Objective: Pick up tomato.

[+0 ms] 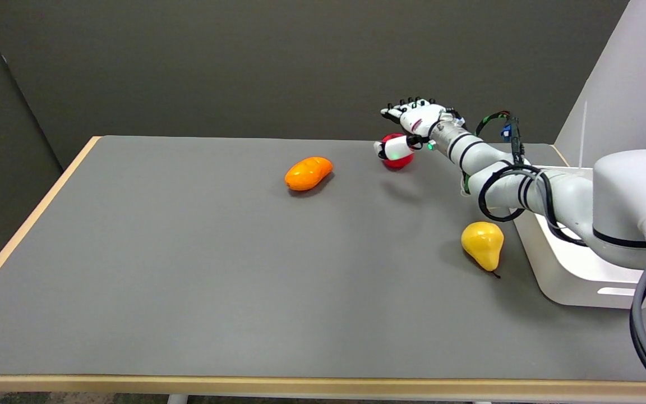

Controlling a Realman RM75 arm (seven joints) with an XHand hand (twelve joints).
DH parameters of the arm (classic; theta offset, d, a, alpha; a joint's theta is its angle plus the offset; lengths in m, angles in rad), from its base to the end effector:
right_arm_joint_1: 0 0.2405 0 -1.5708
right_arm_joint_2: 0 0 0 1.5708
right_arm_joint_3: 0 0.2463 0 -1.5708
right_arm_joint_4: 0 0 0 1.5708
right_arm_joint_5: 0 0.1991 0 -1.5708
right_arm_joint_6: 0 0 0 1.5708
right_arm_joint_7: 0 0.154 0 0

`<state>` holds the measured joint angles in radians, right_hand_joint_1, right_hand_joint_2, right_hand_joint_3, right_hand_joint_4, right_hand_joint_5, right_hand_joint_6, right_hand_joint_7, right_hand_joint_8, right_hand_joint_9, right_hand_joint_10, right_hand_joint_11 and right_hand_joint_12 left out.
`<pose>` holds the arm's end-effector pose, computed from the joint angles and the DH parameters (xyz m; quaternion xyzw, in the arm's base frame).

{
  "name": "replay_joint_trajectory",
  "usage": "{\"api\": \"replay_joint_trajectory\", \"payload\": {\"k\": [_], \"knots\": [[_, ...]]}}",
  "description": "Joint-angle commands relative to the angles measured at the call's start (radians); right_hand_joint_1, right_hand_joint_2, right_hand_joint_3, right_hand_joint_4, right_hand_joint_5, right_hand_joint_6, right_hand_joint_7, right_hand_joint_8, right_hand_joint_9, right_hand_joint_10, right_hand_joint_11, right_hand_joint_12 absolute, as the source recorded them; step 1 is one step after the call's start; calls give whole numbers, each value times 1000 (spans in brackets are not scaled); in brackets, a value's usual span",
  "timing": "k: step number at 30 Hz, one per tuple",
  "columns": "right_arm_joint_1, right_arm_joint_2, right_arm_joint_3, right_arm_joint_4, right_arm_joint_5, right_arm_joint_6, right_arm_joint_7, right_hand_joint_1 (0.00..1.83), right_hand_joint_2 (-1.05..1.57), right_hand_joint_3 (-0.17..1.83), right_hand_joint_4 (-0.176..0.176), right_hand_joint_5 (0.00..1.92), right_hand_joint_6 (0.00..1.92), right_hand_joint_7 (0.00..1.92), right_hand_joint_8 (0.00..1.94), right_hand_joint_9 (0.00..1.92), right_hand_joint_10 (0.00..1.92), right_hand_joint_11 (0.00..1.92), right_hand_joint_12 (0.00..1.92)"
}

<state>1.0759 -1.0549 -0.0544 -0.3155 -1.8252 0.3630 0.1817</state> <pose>-0.2226 -0.5100 0.4145 0.6772 0.0019 -0.1229 0.7254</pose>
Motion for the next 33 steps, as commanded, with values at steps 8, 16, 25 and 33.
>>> {"api": "replay_joint_trajectory", "payload": {"k": [8, 16, 25, 33], "knots": [[-38, -37, 15, 32, 25, -31, -7, -1, 595, 1035, 89, 75, 102, 92, 231, 57, 425, 0, 910], [-42, -44, 13, 27, 25, -31, -7, -1, 596, 1035, 88, 74, 101, 93, 231, 58, 428, 0, 914], [-50, -51, 17, 28, 25, -37, -7, -1, 597, 1034, 88, 73, 101, 93, 232, 58, 429, 0, 920], [-49, -51, 20, 28, 25, -30, -7, 9, 597, 1033, 87, 71, 104, 93, 234, 57, 430, 2, 921]]}}
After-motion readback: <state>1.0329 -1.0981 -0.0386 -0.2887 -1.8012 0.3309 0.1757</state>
